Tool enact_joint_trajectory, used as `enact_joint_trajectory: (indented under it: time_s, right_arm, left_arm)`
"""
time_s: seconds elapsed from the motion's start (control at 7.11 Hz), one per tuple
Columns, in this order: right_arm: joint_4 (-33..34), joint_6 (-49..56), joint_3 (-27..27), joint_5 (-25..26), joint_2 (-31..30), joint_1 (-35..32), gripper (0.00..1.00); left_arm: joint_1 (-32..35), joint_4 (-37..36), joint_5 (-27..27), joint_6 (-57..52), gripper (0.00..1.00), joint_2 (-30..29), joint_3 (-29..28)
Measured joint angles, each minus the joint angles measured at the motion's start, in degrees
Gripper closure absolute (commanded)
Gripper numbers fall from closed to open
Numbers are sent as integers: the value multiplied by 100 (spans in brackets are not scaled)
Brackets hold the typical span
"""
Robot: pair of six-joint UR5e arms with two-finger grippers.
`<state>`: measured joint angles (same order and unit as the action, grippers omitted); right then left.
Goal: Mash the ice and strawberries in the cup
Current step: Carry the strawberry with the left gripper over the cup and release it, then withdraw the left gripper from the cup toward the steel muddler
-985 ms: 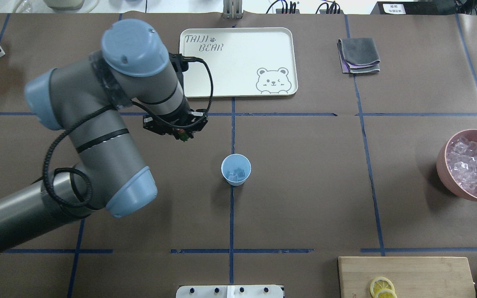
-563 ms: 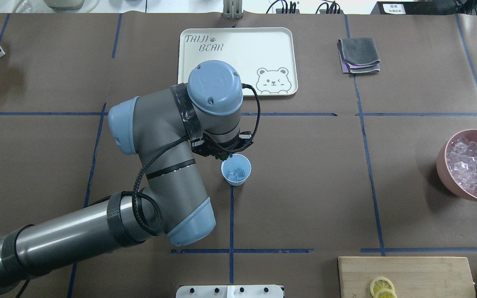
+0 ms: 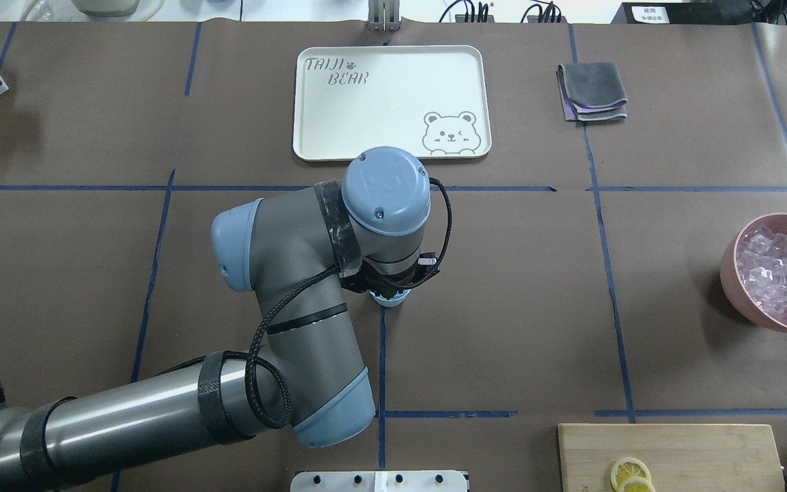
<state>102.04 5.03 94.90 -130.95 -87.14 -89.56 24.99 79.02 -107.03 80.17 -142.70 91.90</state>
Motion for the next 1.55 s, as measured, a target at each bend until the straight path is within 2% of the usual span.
enact_joint_trajectory:
  time_s: [0.14,0.28,0.7,0.98,1.41,1.55]
  right_arm:
    - [0,2,6,0,-3,0,1]
    - [0,0,9,0,-4,0,1]
    - [0,3,11,0,-4,0,1]
    - [0,2,20,1,-5,0,1]
    - [-2,5,31,7,-5,0,1]
    - [-1,-2,38,5,-5,0,1]
  left_arm:
    - [-5,5,-2,0,32,-5,4]
    - [0,7,-2,-7,0,-7,4]
    - [83,-5,-21,-229,0,12,24]
    - [513,-52,-372,-873,0,326,217]
    - [1706,-13,-1095,-2955,0,2014,1382]
    - [2271,8,-1402,-3642,0,2526,1553]
